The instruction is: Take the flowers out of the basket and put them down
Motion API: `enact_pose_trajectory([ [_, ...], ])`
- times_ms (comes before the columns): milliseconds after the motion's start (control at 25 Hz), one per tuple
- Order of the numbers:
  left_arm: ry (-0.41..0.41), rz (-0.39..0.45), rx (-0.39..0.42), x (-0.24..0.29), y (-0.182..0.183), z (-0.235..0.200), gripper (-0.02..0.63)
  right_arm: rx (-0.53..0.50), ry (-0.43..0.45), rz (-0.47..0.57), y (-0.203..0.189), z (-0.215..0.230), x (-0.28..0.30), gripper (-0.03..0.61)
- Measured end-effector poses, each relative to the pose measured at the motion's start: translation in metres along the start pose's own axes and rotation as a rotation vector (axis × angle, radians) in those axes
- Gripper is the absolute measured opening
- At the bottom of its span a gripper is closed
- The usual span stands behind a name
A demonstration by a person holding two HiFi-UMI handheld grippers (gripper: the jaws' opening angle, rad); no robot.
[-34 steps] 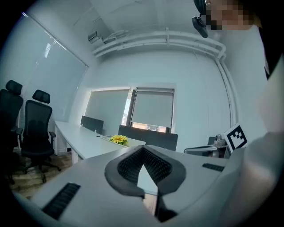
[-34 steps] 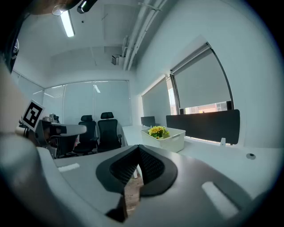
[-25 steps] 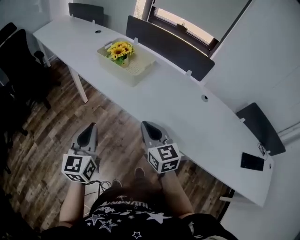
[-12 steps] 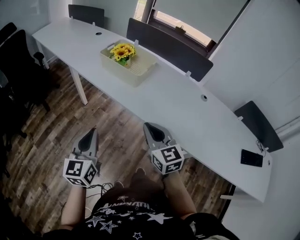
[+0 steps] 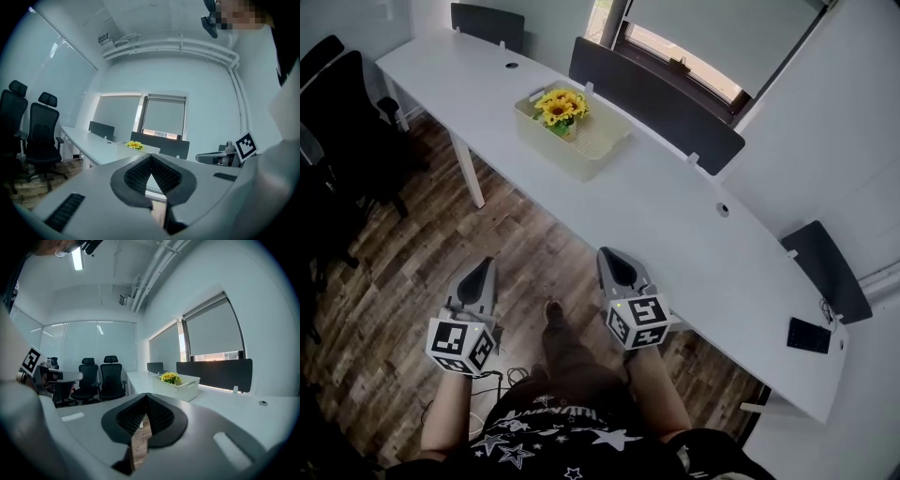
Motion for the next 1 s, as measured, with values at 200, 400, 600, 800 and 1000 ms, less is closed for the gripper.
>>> enact_pose_trajectory([
  [200, 0.028, -0.002, 0.007, 0.018, 0.005, -0.023, 0.009, 0.022, 0.028, 0.013, 0.008, 0.004, 0.04, 0.003],
  [400, 0.052, -0.017, -0.011, 0.05, 0.002, -0.049, 0.009, 0.039, 0.04, -0.001, 0.007, 0.015, 0.083, 0.003],
  [600, 0.053, -0.047, -0.013, 0.089, -0.002, -0.076, 0.009, 0.03, 0.043, -0.021, 0.012, 0.028, 0.13, 0.003],
  [800, 0.053, -0.037, -0.008, 0.13, 0.011, -0.1, 0.009, 0.023, 0.04, -0.022, 0.026, 0.044, 0.175, 0.003],
  [1000, 0.063, -0.041, -0.017, 0.161, 0.019, -0.12, 0.009, 0.029, 0.041, -0.02, 0.04, 0.056, 0.211, 0.003],
])
Point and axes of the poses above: the fingertips, and each gripper's own axes: x forward along the fingers, z to its right, y out of its top, the point moved 3 cm from there along -x, backward along the fingers, and after that the axes turned 10 degrees about -y, right-handed, at the moved point
